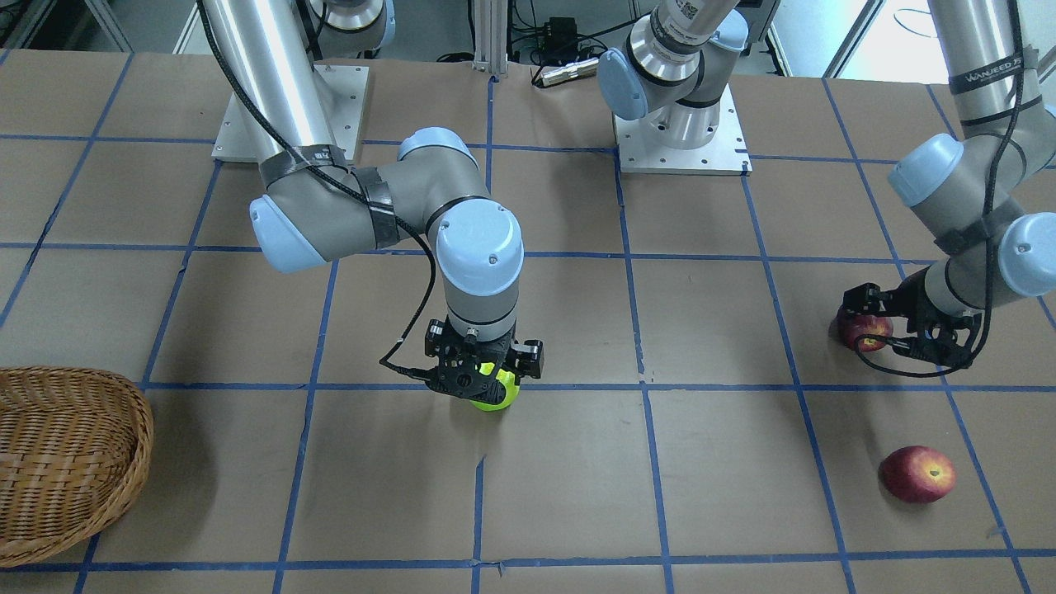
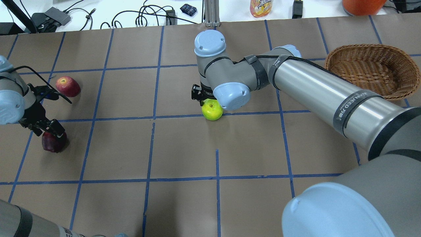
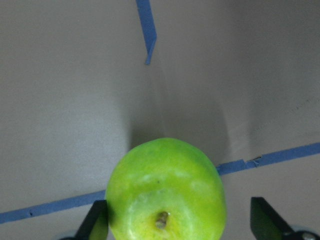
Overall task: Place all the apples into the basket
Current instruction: 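Grasp green apple with right gripper while left gripper grasps dark red apple, then carry green apple to basket with right gripper while left carries dark red apple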
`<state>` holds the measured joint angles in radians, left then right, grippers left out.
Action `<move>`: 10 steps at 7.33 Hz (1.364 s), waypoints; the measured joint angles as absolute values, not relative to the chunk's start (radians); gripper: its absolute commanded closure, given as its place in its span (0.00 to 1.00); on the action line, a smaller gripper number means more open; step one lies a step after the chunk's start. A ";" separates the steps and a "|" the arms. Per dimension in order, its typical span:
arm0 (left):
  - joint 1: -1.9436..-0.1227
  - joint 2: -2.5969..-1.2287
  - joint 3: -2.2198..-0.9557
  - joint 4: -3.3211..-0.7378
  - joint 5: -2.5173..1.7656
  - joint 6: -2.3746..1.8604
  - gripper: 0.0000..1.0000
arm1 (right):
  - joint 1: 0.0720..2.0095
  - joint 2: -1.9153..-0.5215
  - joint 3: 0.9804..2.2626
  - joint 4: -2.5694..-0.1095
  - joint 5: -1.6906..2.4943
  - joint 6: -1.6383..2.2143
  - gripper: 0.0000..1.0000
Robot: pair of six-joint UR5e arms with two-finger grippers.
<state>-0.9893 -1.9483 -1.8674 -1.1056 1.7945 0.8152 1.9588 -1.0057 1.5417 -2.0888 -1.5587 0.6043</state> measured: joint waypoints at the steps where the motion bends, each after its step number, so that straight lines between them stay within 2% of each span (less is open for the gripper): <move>1: -0.988 -1.965 -1.874 -1.104 1.796 0.815 0.07 | 1.959 -0.998 1.542 -2.089 -1.552 0.600 0.00; 2: -0.987 -1.978 -1.878 -1.100 1.797 0.816 0.43 | 1.959 -0.993 1.542 -2.090 -1.546 0.596 0.00; 3: -0.987 -1.985 -1.879 -1.096 1.798 0.817 0.71 | 1.959 -0.991 1.541 -2.090 -1.541 0.591 0.00; 6: -1.014 -1.971 -1.872 -1.095 1.791 0.756 0.75 | 1.958 -0.991 1.506 -2.065 -1.525 0.586 0.00; 9: -1.177 -1.927 -1.864 -1.125 1.730 0.489 0.78 | 1.958 -0.980 1.502 -2.042 -1.525 0.585 0.00; 10: -1.246 -1.917 -1.858 -1.133 1.691 0.355 0.78 | 1.959 -0.977 1.505 -2.039 -1.528 0.584 0.38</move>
<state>-1.2463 -1.9168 -1.8579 -1.1325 1.6910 0.3554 1.9587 -0.9767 1.5052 -2.0395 -1.5282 0.5841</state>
